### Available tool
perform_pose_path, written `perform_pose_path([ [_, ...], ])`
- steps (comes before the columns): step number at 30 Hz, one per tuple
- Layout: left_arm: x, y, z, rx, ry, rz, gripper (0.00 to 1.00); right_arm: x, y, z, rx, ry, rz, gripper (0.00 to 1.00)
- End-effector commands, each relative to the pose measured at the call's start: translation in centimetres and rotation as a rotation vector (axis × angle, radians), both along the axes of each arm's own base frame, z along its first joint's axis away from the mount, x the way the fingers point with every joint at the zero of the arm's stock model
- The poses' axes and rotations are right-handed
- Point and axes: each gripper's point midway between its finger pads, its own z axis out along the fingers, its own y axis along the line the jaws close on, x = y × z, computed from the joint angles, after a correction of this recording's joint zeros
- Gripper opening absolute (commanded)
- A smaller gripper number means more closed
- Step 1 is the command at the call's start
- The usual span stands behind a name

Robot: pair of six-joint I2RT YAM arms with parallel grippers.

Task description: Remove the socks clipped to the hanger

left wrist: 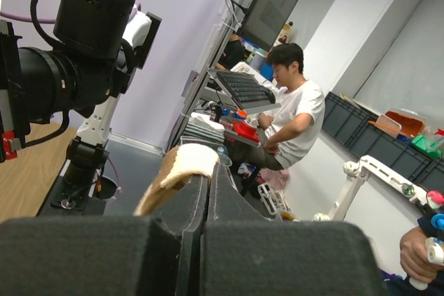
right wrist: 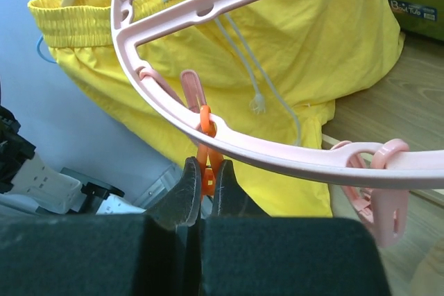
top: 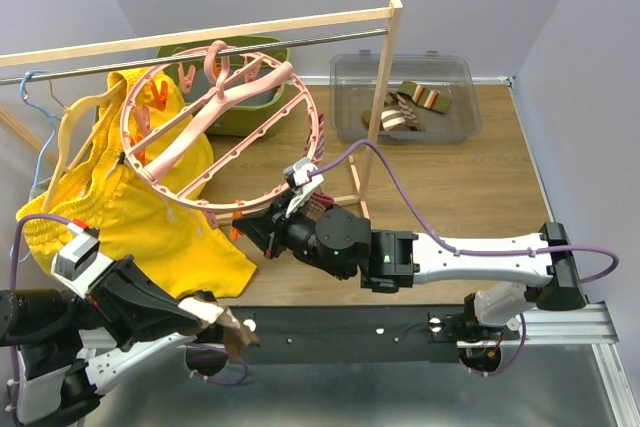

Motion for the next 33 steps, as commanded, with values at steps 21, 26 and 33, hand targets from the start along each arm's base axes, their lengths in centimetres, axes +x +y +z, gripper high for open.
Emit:
perform_pose_path([
  [21, 4.8, -1.1, 0.2, 0.039, 0.038, 0.230, 0.00, -5.9, -5.1, -1.3, -0.111, 0.138, 0.275, 0.89],
  [26, 5.1, -1.5, 0.1, 0.047, 0.040, 0.229, 0.00, -9.0, -6.8, -1.9, -0.111, 0.121, 0.446, 1.00],
  [33, 5.8, -2.2, -0.1, 0.080, 0.072, 0.240, 0.00, -12.5, -5.9, 1.1, 0.008, 0.064, 0.665, 1.00],
])
